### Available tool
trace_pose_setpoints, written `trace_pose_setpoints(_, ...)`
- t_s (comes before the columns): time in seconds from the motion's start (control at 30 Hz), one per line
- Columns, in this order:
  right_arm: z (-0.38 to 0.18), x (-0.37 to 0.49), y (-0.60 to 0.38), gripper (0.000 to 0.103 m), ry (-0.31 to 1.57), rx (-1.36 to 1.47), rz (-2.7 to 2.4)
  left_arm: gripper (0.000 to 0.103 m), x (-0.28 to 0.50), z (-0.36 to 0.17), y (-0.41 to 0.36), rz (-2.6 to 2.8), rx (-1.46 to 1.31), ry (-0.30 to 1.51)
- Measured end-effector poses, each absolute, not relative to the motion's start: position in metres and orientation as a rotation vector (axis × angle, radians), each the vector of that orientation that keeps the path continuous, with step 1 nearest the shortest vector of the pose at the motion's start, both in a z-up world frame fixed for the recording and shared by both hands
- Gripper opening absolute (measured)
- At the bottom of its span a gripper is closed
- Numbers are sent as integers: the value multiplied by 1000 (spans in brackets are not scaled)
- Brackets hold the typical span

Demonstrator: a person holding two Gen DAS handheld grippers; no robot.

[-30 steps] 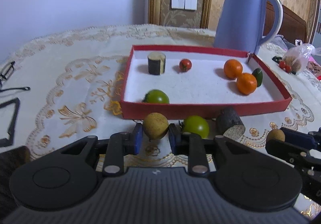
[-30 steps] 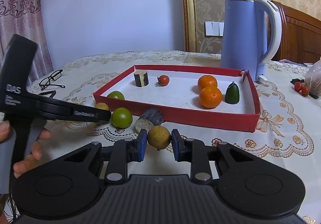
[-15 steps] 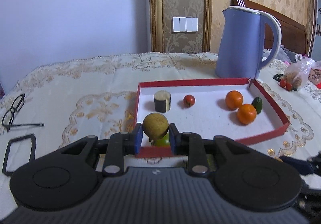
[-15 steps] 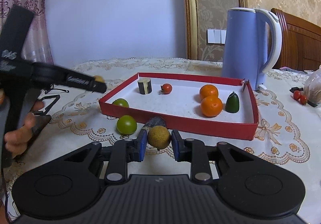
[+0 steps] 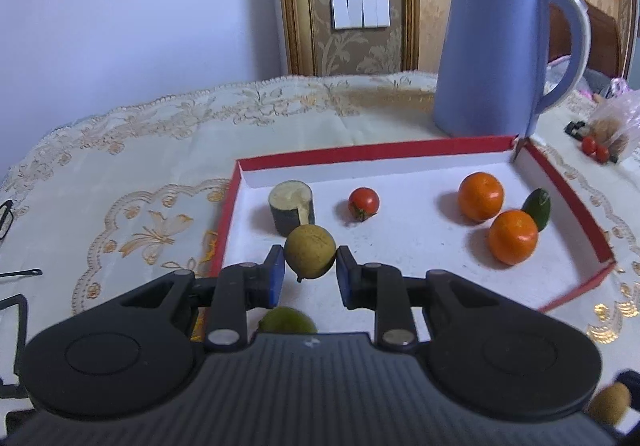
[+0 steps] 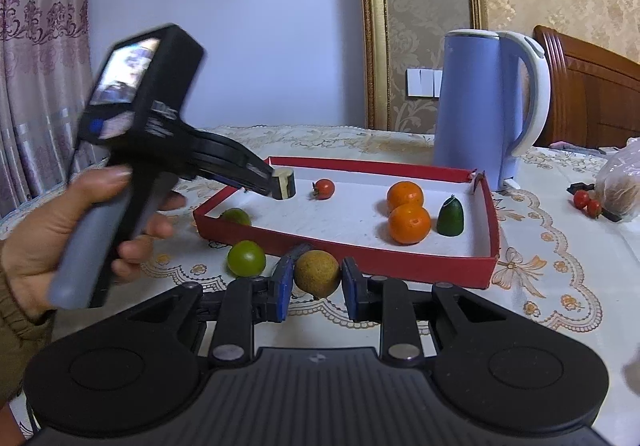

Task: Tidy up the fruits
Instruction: 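Lower the brown fruit into the tray and open the left gripper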

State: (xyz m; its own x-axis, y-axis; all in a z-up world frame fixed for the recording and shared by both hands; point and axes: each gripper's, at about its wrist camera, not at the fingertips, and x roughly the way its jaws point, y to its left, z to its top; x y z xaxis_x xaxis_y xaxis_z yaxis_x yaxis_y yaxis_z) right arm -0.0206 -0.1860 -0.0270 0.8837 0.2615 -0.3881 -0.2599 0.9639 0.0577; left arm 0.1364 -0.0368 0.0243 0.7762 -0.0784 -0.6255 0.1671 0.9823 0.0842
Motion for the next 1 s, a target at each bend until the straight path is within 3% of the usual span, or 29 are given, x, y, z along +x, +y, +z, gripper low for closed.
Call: trace_pose_setpoints(1.0,-16,-19,-198,26,383,-22,222,26,176,1,-75,-66,210,714)
